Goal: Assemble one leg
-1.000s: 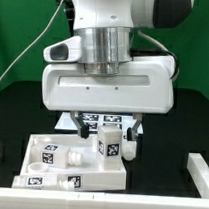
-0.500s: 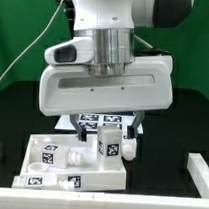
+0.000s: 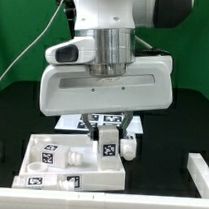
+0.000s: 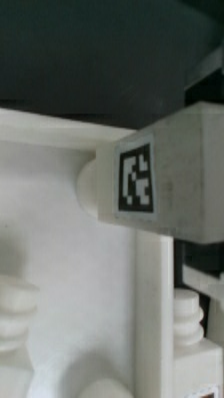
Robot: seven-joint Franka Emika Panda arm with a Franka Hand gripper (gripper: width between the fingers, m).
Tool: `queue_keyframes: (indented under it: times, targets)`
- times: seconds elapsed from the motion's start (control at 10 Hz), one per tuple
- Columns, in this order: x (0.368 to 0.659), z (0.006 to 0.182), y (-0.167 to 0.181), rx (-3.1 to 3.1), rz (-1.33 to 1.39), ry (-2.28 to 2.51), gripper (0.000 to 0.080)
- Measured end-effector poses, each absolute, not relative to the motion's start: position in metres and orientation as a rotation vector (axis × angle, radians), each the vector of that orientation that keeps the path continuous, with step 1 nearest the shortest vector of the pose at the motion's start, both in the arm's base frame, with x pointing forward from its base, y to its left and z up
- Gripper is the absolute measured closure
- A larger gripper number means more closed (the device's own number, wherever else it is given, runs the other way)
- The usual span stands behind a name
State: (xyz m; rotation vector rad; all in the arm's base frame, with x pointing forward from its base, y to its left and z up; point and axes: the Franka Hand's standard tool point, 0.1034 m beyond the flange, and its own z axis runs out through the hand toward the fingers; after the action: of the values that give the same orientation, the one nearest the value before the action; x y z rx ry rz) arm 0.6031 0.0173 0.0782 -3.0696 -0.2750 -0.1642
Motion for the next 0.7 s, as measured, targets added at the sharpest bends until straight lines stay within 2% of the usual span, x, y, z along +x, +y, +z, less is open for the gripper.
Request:
queue_keyframes:
  times: [0.2,0.7]
  targets:
    - [0.6031,0.0781,0.0177,-3.07,-0.163,-0.214,0.0517]
    - [0.6024,0.0774,0.0174,-2.983,-0.131,0.552,0.0516]
